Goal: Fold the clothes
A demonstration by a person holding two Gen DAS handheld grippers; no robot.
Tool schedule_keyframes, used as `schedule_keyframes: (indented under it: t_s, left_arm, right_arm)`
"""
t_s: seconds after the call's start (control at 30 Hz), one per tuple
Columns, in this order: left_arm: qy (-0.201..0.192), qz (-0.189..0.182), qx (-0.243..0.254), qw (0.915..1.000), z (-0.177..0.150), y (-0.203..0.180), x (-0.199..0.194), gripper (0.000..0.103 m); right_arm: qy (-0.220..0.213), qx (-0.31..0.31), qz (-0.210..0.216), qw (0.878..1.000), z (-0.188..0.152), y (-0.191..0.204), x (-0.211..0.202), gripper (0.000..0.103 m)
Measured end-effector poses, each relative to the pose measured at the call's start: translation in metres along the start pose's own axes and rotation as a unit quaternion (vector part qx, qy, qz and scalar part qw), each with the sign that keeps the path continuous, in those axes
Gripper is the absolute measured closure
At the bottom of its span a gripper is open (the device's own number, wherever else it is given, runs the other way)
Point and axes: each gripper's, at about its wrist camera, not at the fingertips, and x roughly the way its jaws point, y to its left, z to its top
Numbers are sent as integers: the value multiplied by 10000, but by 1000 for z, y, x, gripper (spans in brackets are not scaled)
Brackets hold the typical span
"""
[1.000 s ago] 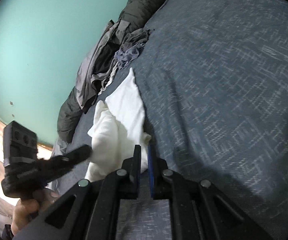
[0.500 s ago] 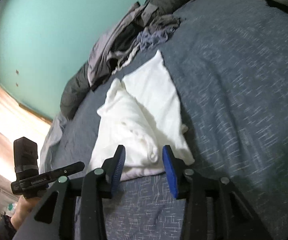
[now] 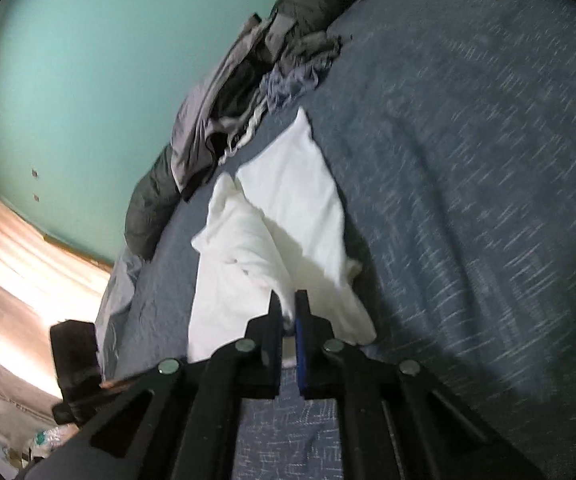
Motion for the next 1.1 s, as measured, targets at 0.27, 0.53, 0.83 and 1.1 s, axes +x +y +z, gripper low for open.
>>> schedule_keyframes:
  t_s: [0.27,0.53,0.83,1.1]
  left_arm:
    - [-8,-40,2,10000,-4,0,4,61]
    - [-310,-261,-281,9988,-14,18,-12,60]
    - [-624,-312,-568,9959,-27,48,-40,60]
    - [-804,-340,-646,9941,-38,76,-47,56]
  right_arm:
    - [220,409,-319,9984,-2,-20,6,97]
    - [-158,215,-317,9991,12,-6,-24,94]
    - [619,-1354,-411,9880,21,70,24,94]
    - [1924,-2366,-1019,9469,25,104,124,94]
